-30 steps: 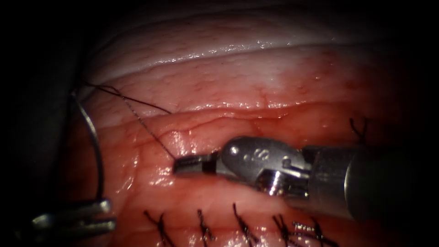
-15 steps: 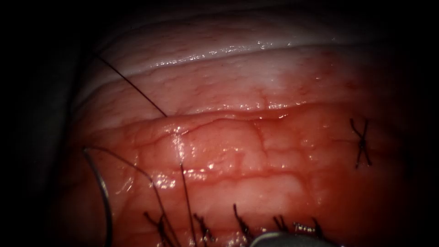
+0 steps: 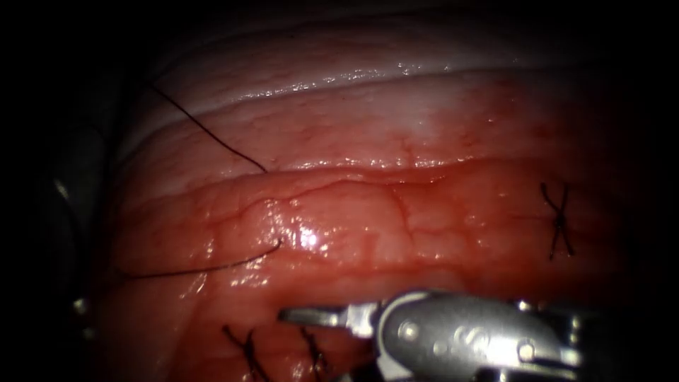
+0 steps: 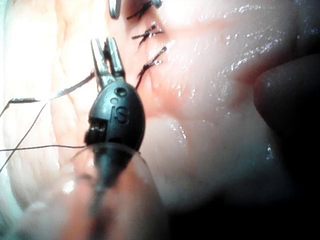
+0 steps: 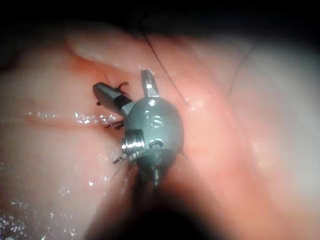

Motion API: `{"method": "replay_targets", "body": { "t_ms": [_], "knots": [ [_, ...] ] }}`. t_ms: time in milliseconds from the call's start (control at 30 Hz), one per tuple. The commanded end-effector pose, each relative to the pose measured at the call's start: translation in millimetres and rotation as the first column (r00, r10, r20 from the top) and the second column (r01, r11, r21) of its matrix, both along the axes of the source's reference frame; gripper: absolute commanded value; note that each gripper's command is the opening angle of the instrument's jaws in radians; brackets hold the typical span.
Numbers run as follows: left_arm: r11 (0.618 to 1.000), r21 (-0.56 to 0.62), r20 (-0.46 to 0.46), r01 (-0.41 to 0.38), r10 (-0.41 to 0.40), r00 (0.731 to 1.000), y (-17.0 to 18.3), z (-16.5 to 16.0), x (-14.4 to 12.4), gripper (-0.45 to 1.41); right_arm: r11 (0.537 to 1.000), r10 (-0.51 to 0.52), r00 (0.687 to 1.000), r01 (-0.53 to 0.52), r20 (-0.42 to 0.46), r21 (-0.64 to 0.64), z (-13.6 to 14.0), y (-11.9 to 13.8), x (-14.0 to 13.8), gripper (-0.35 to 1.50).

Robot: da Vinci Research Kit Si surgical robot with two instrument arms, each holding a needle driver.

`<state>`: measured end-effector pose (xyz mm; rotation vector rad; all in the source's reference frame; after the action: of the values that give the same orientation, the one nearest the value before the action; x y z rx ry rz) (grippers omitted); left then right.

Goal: Wound Closure
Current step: Grab and pull working end of suture repeatedly until all but a short tail is left on top side

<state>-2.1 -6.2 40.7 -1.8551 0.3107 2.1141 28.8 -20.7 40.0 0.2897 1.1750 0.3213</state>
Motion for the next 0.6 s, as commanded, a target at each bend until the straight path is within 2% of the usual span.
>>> {"method": "replay_targets", "body": {
  "t_ms": [33, 167, 233, 367, 400, 467, 533, 600],
  "knots": [
    [1.000, 0.003, -0.009, 0.010, -0.010, 1.000, 0.2, 0.9, -0.3, -0.45, 1.000, 0.009, 1.000, -0.009, 0.015, -0.024, 2.5, 1.4, 0.7, 0.88],
    [0.999, 0.001, -0.047, 0.041, -0.041, 0.998, 1.1, 2.7, -0.1, -0.45, 0.997, 0.031, 0.998, -0.027, 0.056, -0.073, 5.8, 3.5, 1.6, 0.72],
    [0.999, -0.003, -0.047, 0.041, -0.041, 0.998, 1.1, 3.3, -0.3, -0.45, 0.994, 0.036, 0.994, -0.026, 0.098, -0.102, 7.1, 3.9, 2.3, 0.91],
    [0.999, -0.005, -0.037, 0.040, -0.040, 0.999, 1.1, 4.1, -0.8, -0.45, 0.992, -0.008, 0.987, 0.028, 0.158, -0.120, 9.2, 3.8, 4.1, 0.89],
    [0.999, -0.006, -0.035, 0.039, -0.039, 0.999, 1.1, 4.2, -0.9, -0.45, 0.992, -0.020, 0.985, 0.040, 0.170, -0.118, 9.6, 3.7, 4.5, 0.81],
    [0.999, -0.007, -0.033, 0.038, -0.038, 0.999, 1.2, 4.3, -1.0, -0.45, 0.991, -0.047, 0.980, 0.071, 0.195, -0.116, 10.3, 3.6, 5.2, 0.49],
    [0.999, -0.002, -0.029, 0.037, -0.037, 0.999, 1.2, 4.3, -1.0, -0.45, 0.990, -0.056, 0.977, 0.081, 0.204, -0.114, 10.9, 3.6, 5.6, 0.30],
    [0.999, -0.002, -0.029, 0.037, -0.037, 0.999, 1.2, 4.3, -1.0, -0.45, 0.989, -0.056, 0.977, 0.083, 0.205, -0.121, 11.2, 3.6, 5.8, -0.03]
  ]
}}
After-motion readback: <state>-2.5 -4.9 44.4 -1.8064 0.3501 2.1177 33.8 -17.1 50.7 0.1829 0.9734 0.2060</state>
